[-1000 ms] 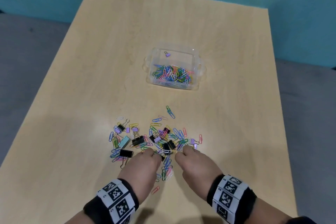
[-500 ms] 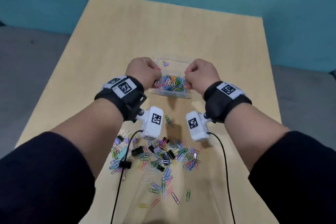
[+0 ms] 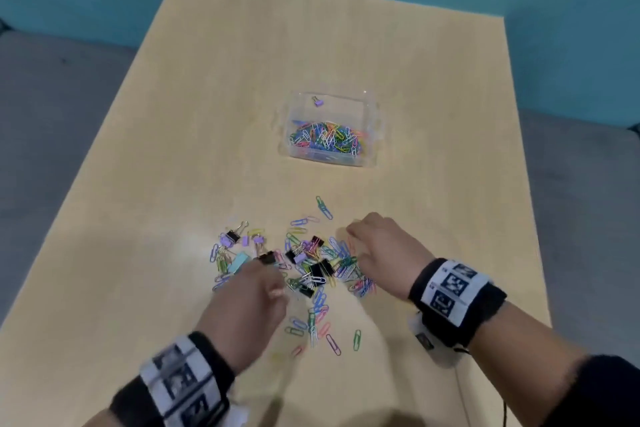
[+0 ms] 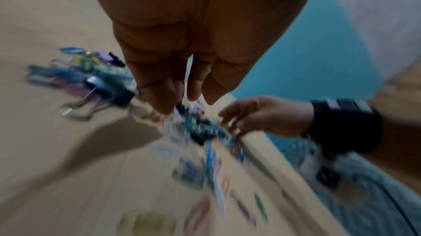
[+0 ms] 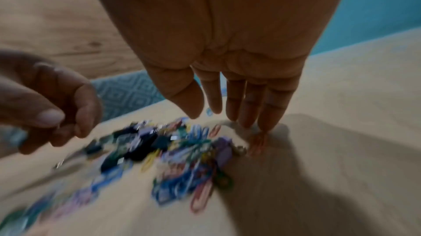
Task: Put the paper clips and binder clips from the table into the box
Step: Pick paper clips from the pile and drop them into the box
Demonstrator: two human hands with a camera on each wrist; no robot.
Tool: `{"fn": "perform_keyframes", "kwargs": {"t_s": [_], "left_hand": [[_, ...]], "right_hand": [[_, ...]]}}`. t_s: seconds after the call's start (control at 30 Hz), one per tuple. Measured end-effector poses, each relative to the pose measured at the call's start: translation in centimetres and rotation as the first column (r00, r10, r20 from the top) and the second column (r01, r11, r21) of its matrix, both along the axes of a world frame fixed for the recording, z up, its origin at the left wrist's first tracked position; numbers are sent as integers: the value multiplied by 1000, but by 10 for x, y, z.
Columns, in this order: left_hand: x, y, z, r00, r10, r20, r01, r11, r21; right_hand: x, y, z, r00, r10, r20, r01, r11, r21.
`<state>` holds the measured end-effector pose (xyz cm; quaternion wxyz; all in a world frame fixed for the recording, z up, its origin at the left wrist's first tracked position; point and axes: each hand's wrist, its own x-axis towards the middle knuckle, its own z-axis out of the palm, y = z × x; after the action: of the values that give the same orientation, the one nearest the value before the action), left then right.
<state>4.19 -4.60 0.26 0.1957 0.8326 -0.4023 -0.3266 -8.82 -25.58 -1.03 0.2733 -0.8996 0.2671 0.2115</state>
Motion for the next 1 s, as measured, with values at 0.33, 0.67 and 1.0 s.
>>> {"fn": "perform_keyframes", "kwargs": {"t_s": [0.33, 0.67, 1.0], "left_hand": [[-69, 25, -44, 926, -241, 290, 223, 970, 95], [-66, 24, -58, 861, -353, 366, 354, 933, 67], [-59, 11, -55, 901, -308, 307, 291, 952, 100]], "right_hand": [[-7, 45, -16, 964, 261, -42, -260, 909, -325], [-45, 83, -35, 969, 237, 67, -196, 907, -373], [-38, 82, -37, 989, 111, 103, -69, 937, -343]]}}
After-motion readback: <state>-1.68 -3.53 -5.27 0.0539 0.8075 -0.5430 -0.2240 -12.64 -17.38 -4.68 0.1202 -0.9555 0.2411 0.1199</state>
